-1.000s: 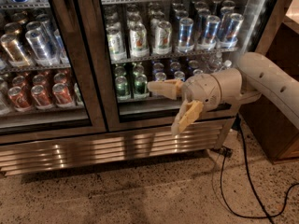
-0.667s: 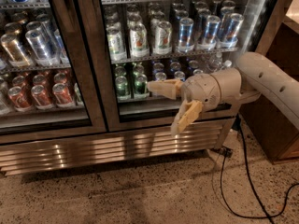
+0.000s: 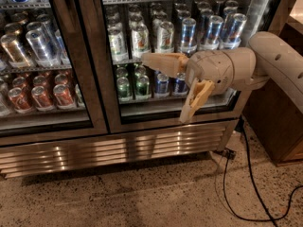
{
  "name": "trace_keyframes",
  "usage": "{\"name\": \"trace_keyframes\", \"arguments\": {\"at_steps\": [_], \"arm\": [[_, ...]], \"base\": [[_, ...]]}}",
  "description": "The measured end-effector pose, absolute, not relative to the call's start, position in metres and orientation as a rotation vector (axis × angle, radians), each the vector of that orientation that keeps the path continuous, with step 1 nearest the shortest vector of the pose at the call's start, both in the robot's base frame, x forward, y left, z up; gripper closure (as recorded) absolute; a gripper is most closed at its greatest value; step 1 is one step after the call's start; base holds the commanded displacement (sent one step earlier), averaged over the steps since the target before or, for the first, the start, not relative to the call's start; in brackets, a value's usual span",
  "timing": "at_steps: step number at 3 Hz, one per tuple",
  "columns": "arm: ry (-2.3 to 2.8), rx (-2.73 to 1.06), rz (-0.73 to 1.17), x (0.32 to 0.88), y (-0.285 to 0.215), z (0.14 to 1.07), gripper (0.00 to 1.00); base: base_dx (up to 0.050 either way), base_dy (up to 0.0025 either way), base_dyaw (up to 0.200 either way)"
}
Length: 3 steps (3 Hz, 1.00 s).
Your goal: Open left fridge door
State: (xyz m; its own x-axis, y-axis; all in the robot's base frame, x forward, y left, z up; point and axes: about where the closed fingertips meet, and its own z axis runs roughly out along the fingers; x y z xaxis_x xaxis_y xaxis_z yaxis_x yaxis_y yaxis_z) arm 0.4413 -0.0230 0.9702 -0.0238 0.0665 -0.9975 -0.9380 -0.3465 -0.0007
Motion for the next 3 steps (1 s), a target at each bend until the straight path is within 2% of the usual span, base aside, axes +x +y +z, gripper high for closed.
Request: {"name": "trace_keyframes", "arguments": {"at_steps": [1, 3], "arm": [[0.977, -1.404, 1.505, 0.441, -0.023, 0.970, 0.00], [1.014, -1.509, 1.309, 0.418, -0.010, 1.034, 0.00]], "base": [[0.000, 0.00000, 0.000], [0.000, 0.00000, 0.000]]}}
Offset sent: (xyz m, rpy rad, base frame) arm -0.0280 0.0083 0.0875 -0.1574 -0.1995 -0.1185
